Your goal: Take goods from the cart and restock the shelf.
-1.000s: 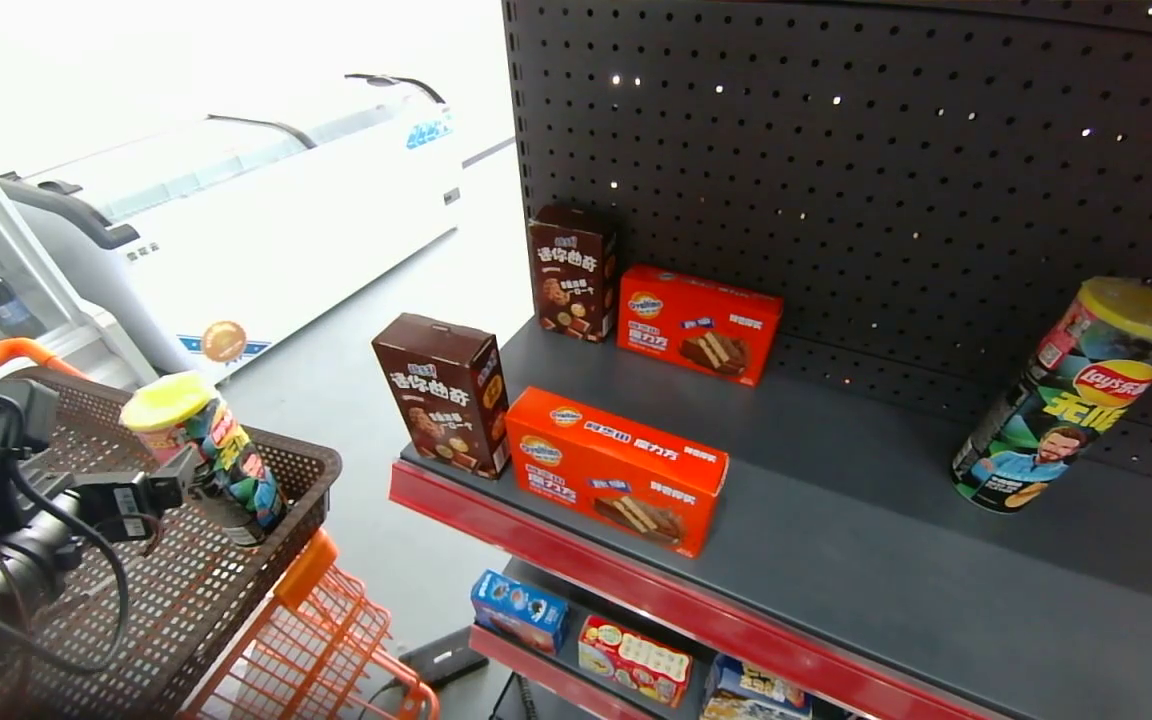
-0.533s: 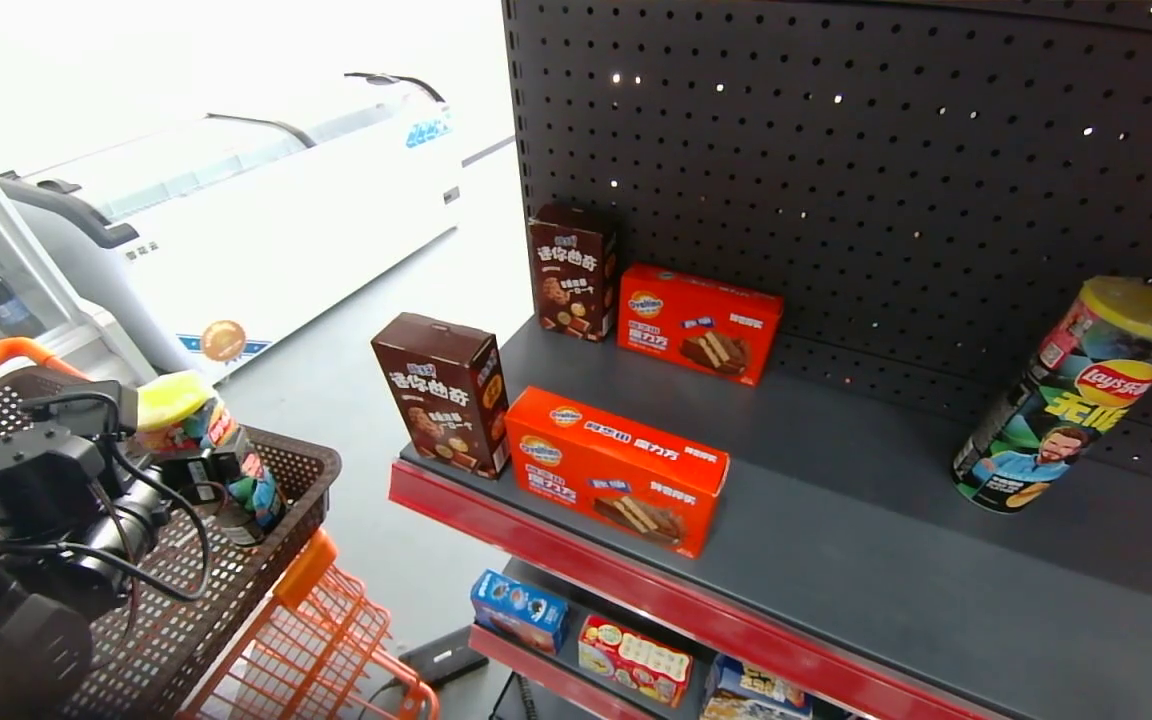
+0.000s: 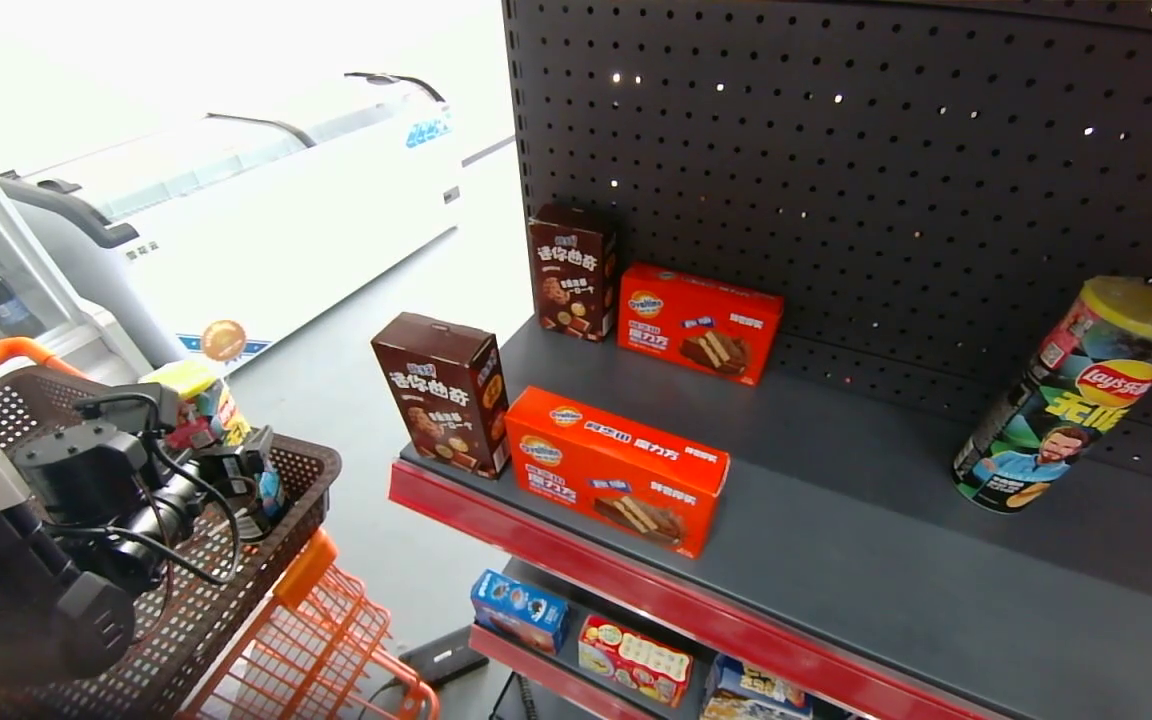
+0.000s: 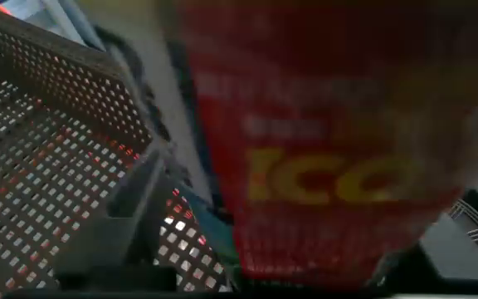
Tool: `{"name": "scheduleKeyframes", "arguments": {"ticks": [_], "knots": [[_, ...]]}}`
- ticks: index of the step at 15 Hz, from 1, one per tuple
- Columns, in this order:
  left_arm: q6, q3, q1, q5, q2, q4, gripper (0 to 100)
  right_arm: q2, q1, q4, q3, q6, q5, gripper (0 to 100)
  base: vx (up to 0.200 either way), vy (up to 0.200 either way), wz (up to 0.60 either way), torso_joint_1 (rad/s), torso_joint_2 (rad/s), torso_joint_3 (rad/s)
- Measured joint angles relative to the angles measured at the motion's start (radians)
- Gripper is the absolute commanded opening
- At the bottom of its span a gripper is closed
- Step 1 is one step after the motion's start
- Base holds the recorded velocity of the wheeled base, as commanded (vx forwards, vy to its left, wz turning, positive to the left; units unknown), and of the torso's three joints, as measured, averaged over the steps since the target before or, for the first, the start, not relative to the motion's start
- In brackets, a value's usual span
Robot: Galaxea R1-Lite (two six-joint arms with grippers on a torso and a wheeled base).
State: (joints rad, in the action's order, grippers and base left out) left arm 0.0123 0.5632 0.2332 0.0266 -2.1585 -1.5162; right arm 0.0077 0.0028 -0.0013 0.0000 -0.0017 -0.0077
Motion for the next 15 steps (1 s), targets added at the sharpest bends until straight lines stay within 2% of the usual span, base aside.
{"name": "scheduleKeyframes", "arguments": {"ticks": [5, 8, 12, 15], "knots": [[0.021, 0.020, -0.004, -0.009, 0.011, 0.004, 0, 0.000, 0.000, 0.000, 0.000, -0.001, 0.000, 100, 0.000, 0.000, 0.00, 0.000, 0.00, 0.000], [0.024, 0.015, -0.039, -0.012, 0.086, 0.033, 0, 0.000, 0.000, 0.000, 0.000, 0.000, 0.000, 100, 0.000, 0.000, 0.00, 0.000, 0.00, 0.000], [0.028, 0.059, -0.095, -0.017, 0.252, 0.252, 0, 0.000, 0.000, 0.000, 0.000, 0.000, 0.000, 100, 0.000, 0.000, 0.00, 0.000, 0.00, 0.000], [0.040, 0.119, -0.127, -0.093, 0.389, 0.370, 0, 0.000, 0.000, 0.000, 0.000, 0.000, 0.000, 100, 0.000, 0.000, 0.00, 0.000, 0.00, 0.000]]}}
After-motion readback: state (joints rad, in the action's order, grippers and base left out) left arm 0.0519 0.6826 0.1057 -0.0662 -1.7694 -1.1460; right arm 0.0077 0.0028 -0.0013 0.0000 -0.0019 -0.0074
